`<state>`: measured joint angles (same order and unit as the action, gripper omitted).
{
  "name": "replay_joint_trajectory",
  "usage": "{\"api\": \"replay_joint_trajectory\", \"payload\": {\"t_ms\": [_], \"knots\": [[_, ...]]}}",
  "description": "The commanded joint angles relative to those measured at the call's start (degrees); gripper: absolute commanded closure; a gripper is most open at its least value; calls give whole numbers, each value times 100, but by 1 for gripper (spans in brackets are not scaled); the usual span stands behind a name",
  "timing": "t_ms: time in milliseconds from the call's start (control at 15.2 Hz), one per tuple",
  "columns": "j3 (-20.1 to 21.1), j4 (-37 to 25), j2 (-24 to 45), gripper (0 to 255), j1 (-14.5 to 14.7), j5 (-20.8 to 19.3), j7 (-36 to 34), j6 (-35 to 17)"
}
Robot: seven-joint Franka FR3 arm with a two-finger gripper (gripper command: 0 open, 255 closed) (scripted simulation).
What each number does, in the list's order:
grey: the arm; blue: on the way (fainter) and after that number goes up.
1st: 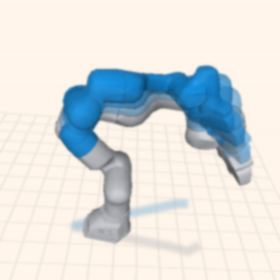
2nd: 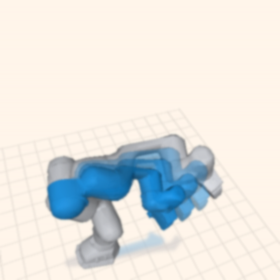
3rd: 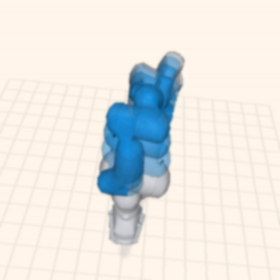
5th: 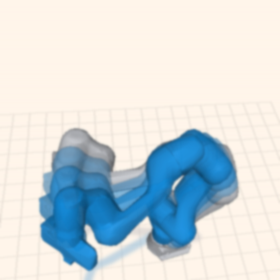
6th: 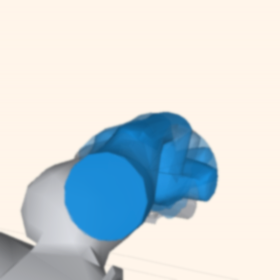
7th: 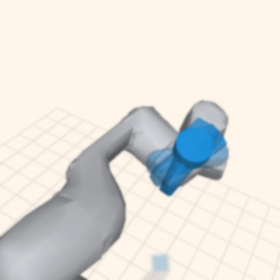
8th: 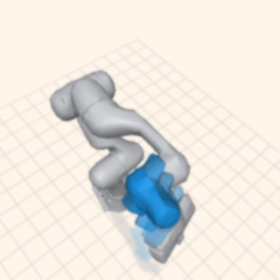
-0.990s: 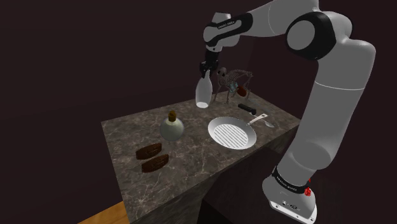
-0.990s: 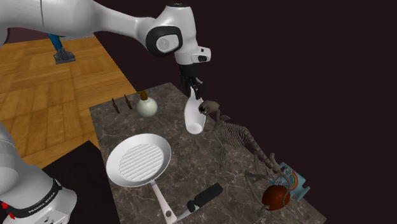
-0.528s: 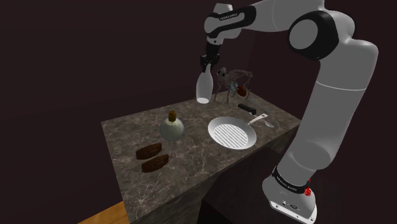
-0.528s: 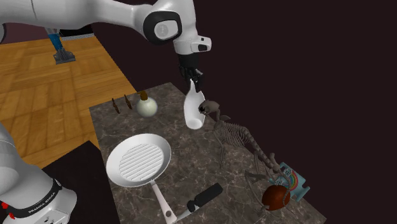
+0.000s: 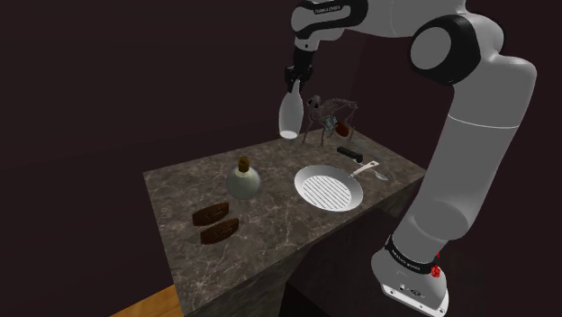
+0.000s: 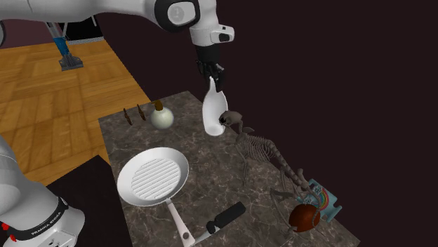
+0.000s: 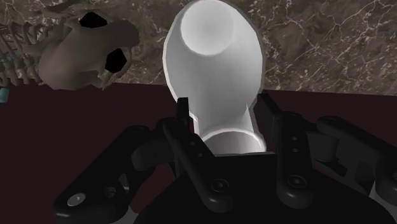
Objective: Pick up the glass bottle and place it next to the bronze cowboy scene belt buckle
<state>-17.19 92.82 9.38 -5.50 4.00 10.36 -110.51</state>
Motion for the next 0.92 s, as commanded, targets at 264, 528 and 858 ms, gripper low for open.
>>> {"api": "replay_joint_trajectory", "payload": {"t_ms": [264,528,858], "knots": [[-3,-413,8,255,-6,-5,-20,404],[157,251,-721,255,286,-301,-497,427],[455,871,-1517,255,566,-583,-1119,583]]}}
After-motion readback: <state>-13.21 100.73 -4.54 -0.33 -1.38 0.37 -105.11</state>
